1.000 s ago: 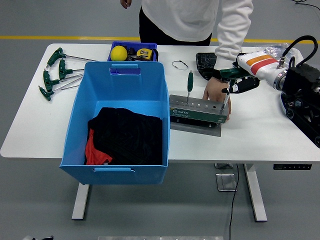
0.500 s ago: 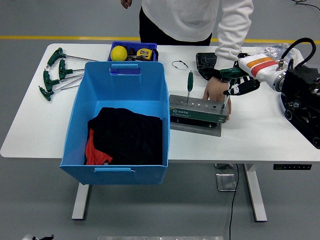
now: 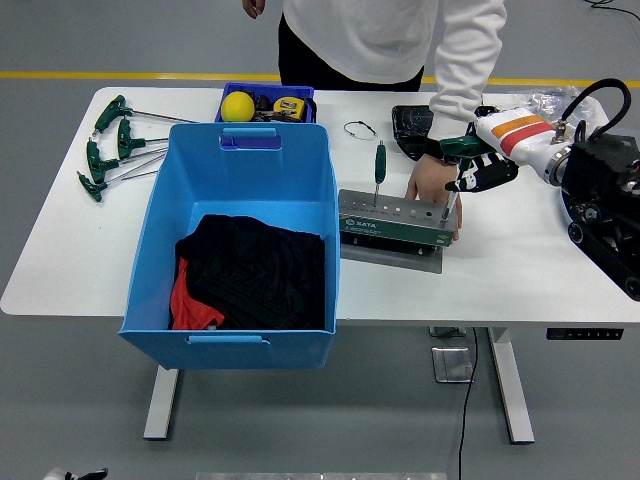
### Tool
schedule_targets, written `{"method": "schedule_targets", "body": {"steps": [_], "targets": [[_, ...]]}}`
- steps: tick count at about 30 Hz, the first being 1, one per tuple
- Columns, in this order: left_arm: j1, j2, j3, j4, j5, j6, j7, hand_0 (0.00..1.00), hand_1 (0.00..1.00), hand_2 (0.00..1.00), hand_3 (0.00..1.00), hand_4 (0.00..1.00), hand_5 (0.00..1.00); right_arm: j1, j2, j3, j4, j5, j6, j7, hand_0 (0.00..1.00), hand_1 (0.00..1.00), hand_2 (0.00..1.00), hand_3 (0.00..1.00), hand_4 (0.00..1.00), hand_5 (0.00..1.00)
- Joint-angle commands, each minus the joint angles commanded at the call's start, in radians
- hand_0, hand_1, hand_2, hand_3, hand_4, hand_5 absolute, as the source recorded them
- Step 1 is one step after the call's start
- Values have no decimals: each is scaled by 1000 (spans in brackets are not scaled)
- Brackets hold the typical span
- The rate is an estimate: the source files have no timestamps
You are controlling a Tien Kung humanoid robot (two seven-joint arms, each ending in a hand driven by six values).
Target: Lift tool from toolbox,place it in box,lift tool from toolbox,place it in box
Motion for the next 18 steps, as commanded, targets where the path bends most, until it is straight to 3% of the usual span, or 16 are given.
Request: {"method": "schedule_targets", "body": {"steps": [11,12,17,18], "targets": [[0,0,0,0,0,-1,0,715,669,715,646,678,677,8,1,-9,16,3,-40,-48,2,2,62,131,998,658],[0,0,1,0,0,-2,0,715,668,715,648,677,676,7,2,-12,14,2,-46,-51,2,2,2,44,998,655],[1,-1,-11,0,12,-3,3,715,668,715,648,677,676,-2,3,-18,5,8,-66,-59,2,2,2,44,998,655],[2,-2,-13,0,13,-3,3,715,666,715,646,677,675,-3,3,-19,5,10,-70,-59,2,2,2,2,998,651]]}}
